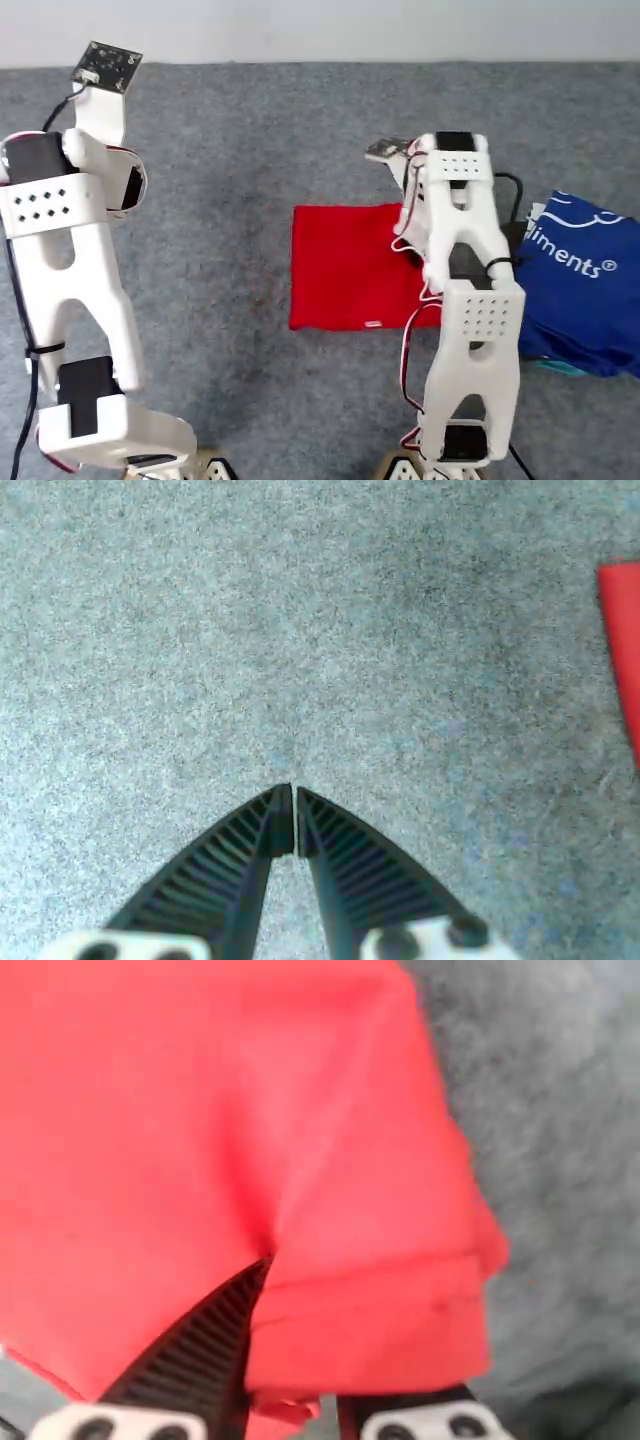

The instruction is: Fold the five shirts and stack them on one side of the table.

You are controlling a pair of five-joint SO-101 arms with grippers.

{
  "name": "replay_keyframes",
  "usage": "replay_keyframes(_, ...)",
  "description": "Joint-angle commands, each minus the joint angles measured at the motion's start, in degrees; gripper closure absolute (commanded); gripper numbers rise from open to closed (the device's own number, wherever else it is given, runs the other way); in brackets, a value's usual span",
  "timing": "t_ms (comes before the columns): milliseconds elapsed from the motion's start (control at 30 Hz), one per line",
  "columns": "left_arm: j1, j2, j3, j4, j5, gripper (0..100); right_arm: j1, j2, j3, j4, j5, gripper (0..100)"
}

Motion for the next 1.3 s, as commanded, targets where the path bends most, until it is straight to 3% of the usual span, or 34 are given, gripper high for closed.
replay_keyframes(0, 0.0, -0.9, -0.4, 0.1, 0.0, 99, 0.8, -4.2, -7.3, -1.1, 12.7, 98.9)
replay_keyframes(133, 0.0, -0.9, -0.5, 0.1, 0.0, 99, -1.6, -4.1, -10.9, -6.4, 17.9, 98.9)
replay_keyframes(367, -0.2, -0.8, -0.5, 0.1, 0.0, 99, -6.9, -2.6, -11.3, -17.2, 17.9, 98.9)
replay_keyframes(500, -0.3, -0.9, -0.5, 0.1, 0.0, 99, -7.7, -1.2, -13.2, -17.9, 15.9, 95.8)
replay_keyframes(600, -0.3, -0.9, -0.5, 0.2, 0.0, 99, -7.2, -1.5, -15.4, -16.6, 7.6, 83.8)
replay_keyframes(700, -0.3, -0.9, -0.5, 0.1, 0.0, 99, -6.7, -1.5, -21.1, -14.5, -5.3, 74.2)
replay_keyframes(833, -0.3, -0.9, -0.5, 0.0, -0.1, 99, -7.9, -1.1, -30.2, -8.3, -23.8, 73.7)
replay_keyframes(1000, -0.3, -0.9, -0.5, 0.0, -3.1, 99, -11.5, -1.2, -37.5, 3.6, -37.5, 73.8)
replay_keyframes(1100, -0.3, -0.9, -0.5, 0.0, -3.6, 99, -13.1, -1.7, -38.5, 5.5, -47.6, 73.9)
replay_keyframes(1167, -0.3, -0.9, -0.5, 0.0, -3.6, 99, -13.6, -2.9, -38.1, 5.5, -51.7, 73.9)
replay_keyframes(1267, -0.3, -0.9, -0.5, 0.0, -3.6, 99, -14.8, -6.0, -33.7, 5.5, -52.2, 73.9)
